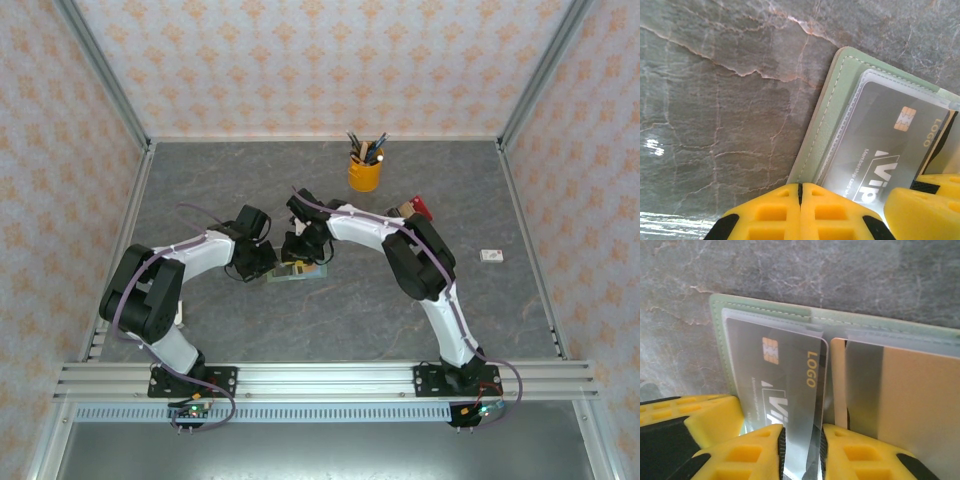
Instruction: Take the credit cards out of the card holder
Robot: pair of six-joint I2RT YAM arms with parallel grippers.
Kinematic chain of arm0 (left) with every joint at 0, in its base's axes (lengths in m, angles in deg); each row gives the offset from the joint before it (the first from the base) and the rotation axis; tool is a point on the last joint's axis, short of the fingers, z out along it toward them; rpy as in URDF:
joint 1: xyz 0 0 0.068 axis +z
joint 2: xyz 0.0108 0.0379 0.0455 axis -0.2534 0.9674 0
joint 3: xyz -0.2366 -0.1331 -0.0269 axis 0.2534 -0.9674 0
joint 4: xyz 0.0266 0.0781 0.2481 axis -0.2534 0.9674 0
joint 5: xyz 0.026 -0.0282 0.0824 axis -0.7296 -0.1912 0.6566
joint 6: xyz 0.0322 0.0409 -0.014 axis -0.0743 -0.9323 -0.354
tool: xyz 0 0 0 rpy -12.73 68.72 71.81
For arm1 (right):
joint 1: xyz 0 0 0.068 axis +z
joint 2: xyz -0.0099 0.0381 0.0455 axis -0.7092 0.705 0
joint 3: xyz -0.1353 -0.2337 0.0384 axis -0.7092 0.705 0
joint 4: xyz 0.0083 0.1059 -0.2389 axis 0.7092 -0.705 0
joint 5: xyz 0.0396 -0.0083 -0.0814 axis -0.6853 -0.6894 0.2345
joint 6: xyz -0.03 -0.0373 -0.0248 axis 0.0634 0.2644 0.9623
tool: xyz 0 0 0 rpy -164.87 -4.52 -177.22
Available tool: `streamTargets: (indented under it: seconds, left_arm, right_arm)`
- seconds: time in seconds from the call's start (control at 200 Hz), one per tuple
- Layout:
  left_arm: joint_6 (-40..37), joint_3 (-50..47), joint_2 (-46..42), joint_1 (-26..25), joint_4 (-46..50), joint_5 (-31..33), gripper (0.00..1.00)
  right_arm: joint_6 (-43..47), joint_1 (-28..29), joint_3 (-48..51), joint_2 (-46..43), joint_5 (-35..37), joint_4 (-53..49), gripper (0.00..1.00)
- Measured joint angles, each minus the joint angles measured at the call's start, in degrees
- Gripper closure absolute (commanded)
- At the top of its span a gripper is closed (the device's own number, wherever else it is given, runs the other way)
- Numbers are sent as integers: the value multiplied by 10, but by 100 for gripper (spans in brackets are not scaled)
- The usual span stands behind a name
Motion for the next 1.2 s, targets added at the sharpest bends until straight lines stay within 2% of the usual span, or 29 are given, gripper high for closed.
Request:
streamTargets:
  seconds: [0.315, 0.47, 0.801, 0.946, 1.201]
  left_arm:
    - [0, 0, 0, 0, 0, 0, 98]
    - [0, 0, 0, 0, 0, 0, 98]
    - [0, -1, -1, 0, 0, 0, 98]
    - [-1, -1, -1, 0, 0, 0, 98]
    - [-2, -1, -1, 0, 0, 0, 98]
  right_arm:
    - [-17, -23, 92, -33, -77, 123, 76]
    - [-34, -31, 119, -40, -109, 172, 81]
    - [-46, -32, 121, -40, -129, 193, 77]
    - [-45, -32, 121, -40, -131, 193, 83]
    - [-48, -37, 156, -58, -147, 228, 85]
